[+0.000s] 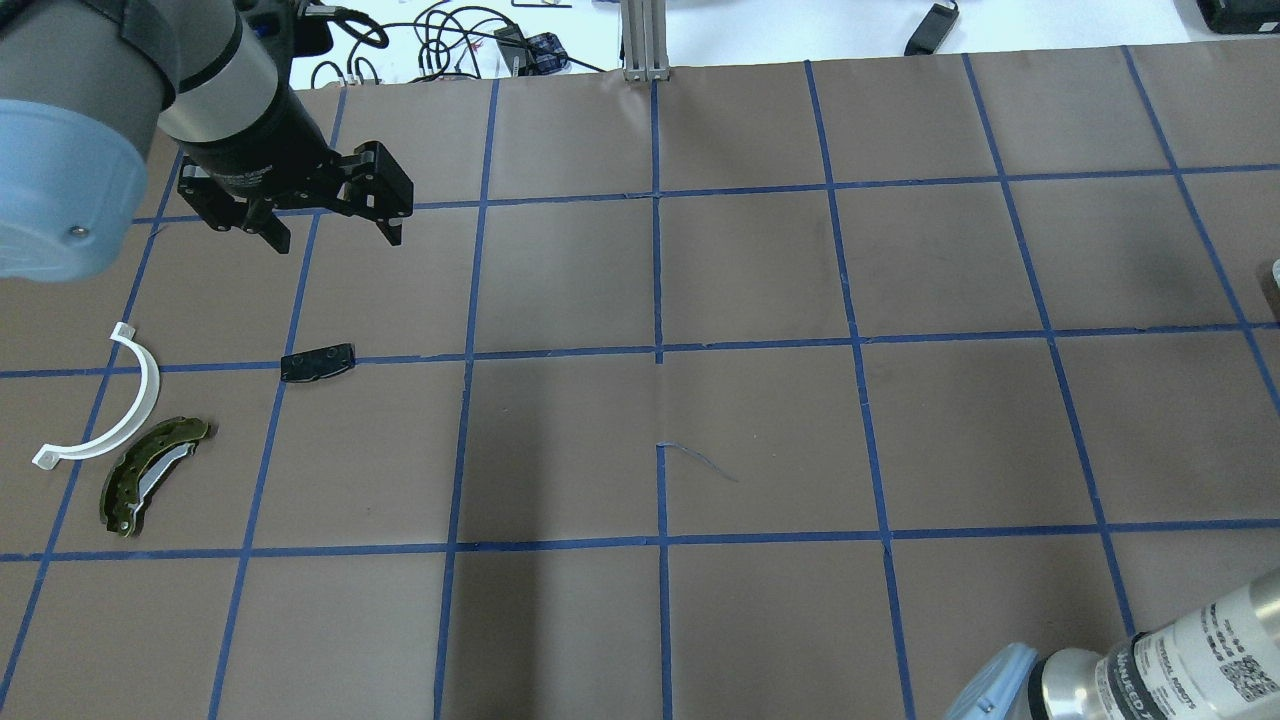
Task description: Place bearing gear from tray to pile
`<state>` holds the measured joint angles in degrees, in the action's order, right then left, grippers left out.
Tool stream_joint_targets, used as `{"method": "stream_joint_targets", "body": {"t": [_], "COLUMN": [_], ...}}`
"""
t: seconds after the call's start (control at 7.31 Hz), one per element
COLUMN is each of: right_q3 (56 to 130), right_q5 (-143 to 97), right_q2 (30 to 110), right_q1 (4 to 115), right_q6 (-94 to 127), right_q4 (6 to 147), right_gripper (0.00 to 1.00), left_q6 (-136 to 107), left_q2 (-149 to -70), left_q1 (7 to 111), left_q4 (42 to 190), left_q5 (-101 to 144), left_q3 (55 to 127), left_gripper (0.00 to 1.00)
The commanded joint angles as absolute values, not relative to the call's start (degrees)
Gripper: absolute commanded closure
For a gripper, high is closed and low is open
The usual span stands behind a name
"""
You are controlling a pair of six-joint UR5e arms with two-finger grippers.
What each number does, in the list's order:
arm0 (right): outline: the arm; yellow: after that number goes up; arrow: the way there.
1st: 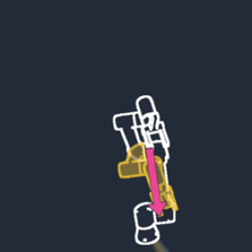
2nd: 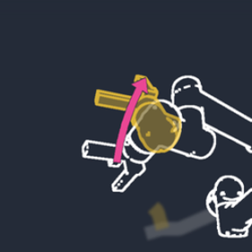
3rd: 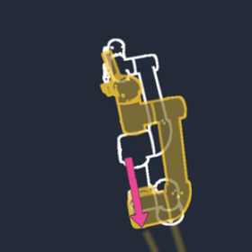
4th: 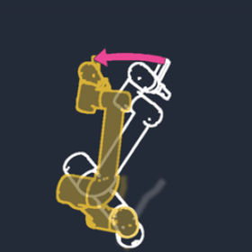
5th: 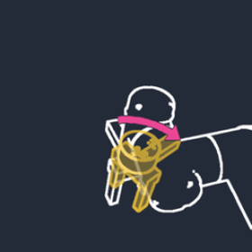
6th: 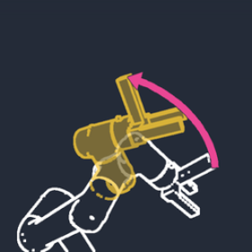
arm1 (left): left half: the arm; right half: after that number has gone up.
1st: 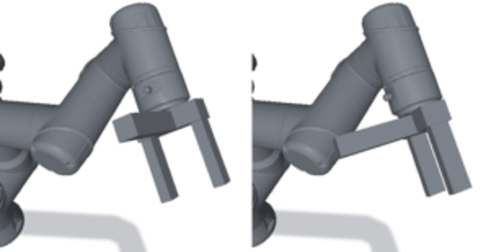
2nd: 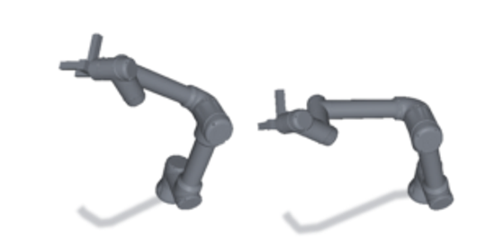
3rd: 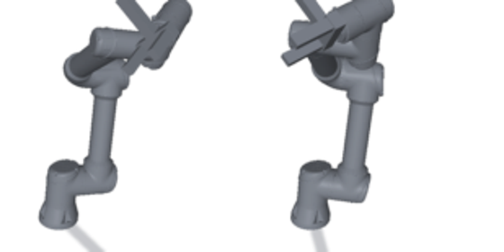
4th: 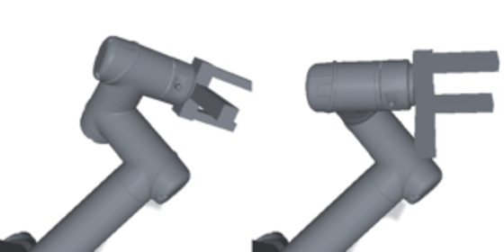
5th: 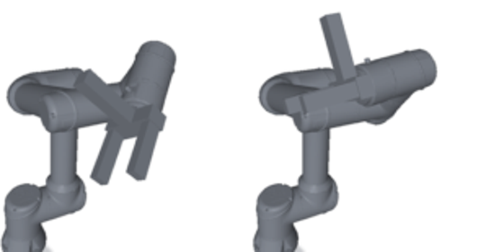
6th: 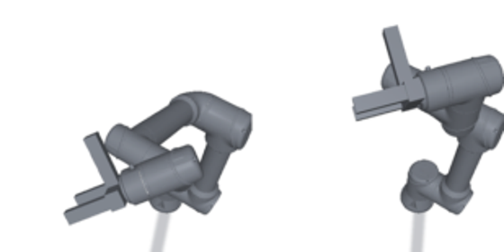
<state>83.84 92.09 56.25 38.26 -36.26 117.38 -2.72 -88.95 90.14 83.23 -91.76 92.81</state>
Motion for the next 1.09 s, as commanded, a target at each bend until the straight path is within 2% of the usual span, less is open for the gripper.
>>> {"method": "stream_joint_targets", "body": {"t": [0.0,0.41,0.55,0.68,0.82,0.96], "right_q3": [83.15,81.83,81.91,81.91,81.91,82.00], "right_q5": [92.11,92.20,92.20,92.20,92.72,93.59], "right_q2": [53.63,51.59,51.42,50.98,50.80,50.71], "right_q1": [37.97,37.88,37.88,37.88,37.88,37.88], "right_q6": [-35.25,-33.85,-33.84,-33.92,-33.93,-33.93], "right_q4": [119.95,120.41,120.41,120.50,120.50,120.41], "right_gripper": [0.07,0.12,0.16,0.28,0.33,0.35], "left_q6": [-2.72,-2.72,-2.72,-2.72,-2.72,-2.72], "left_q2": [-88.95,-88.95,-88.95,-88.95,-88.95,-88.95], "left_q1": [90.18,90.18,90.18,90.18,90.18,90.18], "left_q4": [83.32,83.23,83.23,83.23,83.23,83.32], "left_q5": [-91.76,-91.76,-91.76,-91.76,-91.76,-91.76], "left_q3": [92.81,92.90,92.90,92.90,92.90,92.90], "left_gripper": [0.00,0.00,0.00,0.00,0.00,0.00]}}
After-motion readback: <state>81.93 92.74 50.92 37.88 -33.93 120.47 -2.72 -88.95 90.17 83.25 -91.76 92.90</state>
